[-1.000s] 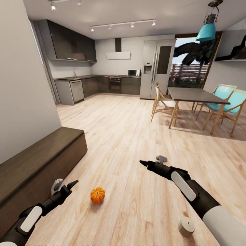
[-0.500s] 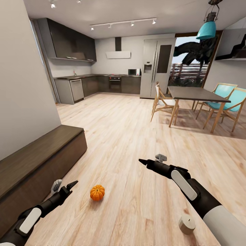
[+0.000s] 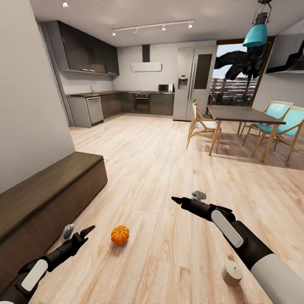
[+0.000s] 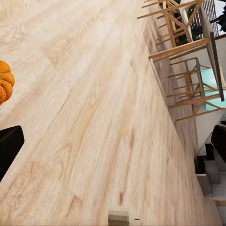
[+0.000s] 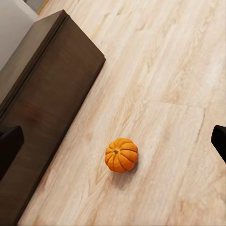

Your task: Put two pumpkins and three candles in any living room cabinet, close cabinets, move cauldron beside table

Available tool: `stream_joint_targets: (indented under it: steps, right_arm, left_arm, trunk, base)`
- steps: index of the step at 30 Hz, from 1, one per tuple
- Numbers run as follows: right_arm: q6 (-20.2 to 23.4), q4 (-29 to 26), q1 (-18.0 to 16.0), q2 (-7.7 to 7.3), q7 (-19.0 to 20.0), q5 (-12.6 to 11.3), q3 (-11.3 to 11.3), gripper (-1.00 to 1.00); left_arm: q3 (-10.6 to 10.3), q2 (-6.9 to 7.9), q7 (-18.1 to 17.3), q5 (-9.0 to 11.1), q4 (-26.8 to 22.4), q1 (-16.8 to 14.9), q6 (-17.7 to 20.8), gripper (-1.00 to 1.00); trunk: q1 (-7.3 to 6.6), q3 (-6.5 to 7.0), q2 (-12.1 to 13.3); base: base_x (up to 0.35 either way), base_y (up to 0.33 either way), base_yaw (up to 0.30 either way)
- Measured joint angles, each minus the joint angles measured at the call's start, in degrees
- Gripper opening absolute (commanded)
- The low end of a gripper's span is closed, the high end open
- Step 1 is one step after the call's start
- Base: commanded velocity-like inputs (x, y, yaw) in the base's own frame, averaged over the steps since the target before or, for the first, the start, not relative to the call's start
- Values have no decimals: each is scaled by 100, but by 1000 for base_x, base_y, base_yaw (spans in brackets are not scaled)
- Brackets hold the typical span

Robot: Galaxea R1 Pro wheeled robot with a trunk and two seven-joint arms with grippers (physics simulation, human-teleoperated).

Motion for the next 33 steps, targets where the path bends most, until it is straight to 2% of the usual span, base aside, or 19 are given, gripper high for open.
stream_joint_targets:
  steps: [9, 14, 19, 24, 30, 33]
  right_arm:
    - [0, 3, 0, 8, -1, 0, 1, 100]
    - [0, -8, 0, 16, -1, 0, 2, 100]
    - [0, -5, 0, 18, -1, -3, 0, 100]
    - [1, -10, 0, 14, -2, -224, 0, 100]
    - [1, -12, 0, 10, -23, -276, 0, 100]
    - [1, -12, 0, 9, -29, -281, 0, 100]
  left_arm:
    - [2, 3, -14, -1, -4, 0, -4, 100]
    - [-2, 12, -313, -12, -5, 0, -7, 100]
    - [-2, 14, -397, -18, -4, 0, -7, 100]
    - [-2, 14, -425, -19, -5, 0, -7, 100]
    - [-2, 16, -435, -18, -4, 0, -6, 100]
    - [-1, 33, -469, -10, -5, -1, -6, 100]
  trunk:
    - [198, -162, -361]
    - [308, -251, -562]
    - [417, -341, -762]
    - [527, -431, -963]
    - [659, -539, -1203]
    - [674, -581, -1226]
  base:
    - [0, 0, 0]
    - [0, 0, 0]
    - [0, 0, 0]
    - [0, 0, 0]
    - [0, 0, 0]
    - [0, 0, 0]
